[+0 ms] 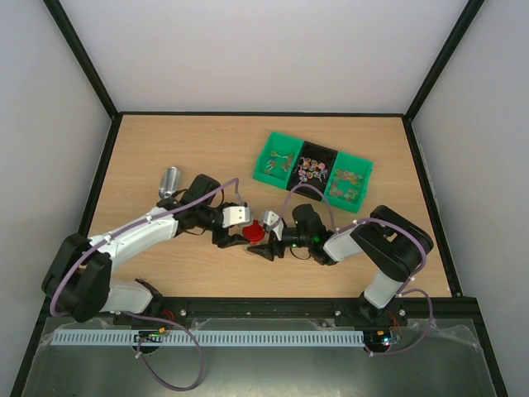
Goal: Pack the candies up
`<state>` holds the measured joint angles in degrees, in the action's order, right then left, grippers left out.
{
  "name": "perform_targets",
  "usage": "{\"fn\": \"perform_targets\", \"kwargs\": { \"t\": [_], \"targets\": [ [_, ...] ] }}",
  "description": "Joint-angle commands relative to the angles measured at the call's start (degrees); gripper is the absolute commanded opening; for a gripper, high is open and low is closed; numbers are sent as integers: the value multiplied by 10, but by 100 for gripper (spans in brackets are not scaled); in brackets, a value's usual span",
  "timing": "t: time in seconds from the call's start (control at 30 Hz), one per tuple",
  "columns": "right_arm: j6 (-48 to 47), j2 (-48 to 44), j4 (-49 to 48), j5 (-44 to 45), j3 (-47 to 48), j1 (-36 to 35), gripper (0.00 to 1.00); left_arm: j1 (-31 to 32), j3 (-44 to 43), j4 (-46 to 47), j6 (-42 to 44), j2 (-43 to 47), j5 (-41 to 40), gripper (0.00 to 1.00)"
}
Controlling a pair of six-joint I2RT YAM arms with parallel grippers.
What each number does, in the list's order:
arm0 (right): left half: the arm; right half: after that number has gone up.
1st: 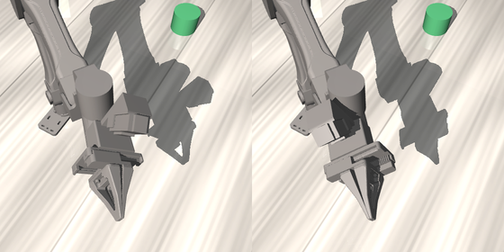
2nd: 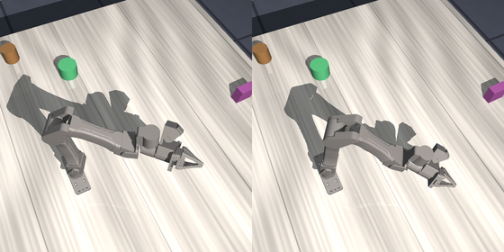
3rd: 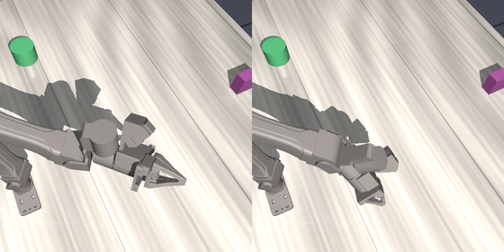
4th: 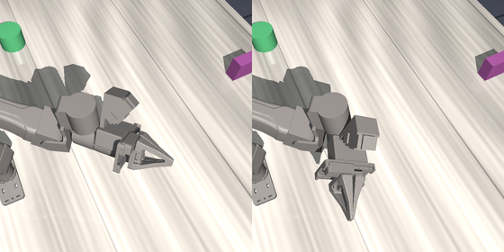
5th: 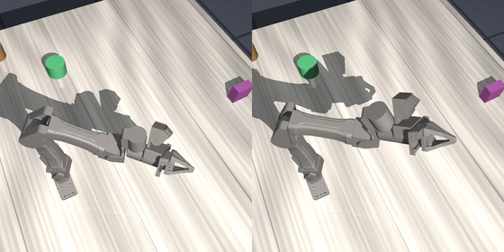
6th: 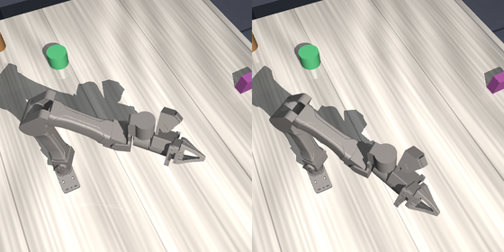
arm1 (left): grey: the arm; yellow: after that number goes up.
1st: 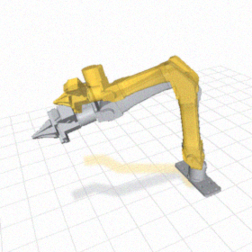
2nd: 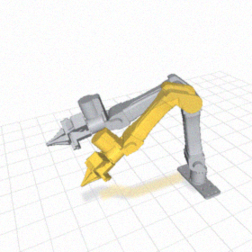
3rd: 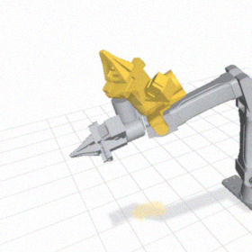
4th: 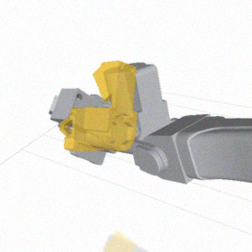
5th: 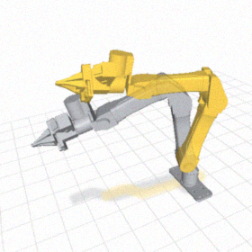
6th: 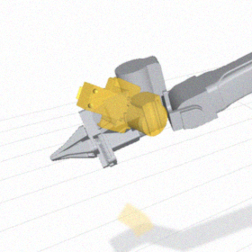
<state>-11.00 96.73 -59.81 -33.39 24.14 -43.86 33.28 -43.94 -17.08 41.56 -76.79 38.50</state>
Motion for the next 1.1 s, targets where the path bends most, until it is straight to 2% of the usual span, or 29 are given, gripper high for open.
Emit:
{"fn": "perform_targets", "kwargs": {
  "t": [0.0,0.1,0.2,0.33,0.5,0.87,1.07],
  "targets": [
    [39,-9,-10,-33,4,-9,80,9,14,29,-15,15,2,72],
    [42,-10,-12,-33,3,-8,83,9,18,28,-26,30,-2,82],
    [46,-12,-13,-31,3,-8,82,10,22,29,-37,44,-6,92],
    [54,-13,-21,-29,5,-8,81,18,28,49,-67,60,-17,93],
    [50,-11,-20,-26,14,-9,77,44,38,93,-131,53,-52,89],
    [29,-17,-8,10,8,-12,62,65,62,145,-166,49,-104,78],
    [21,-18,-10,13,6,-12,59,68,54,142,-153,43,-99,64]
  ]
}}
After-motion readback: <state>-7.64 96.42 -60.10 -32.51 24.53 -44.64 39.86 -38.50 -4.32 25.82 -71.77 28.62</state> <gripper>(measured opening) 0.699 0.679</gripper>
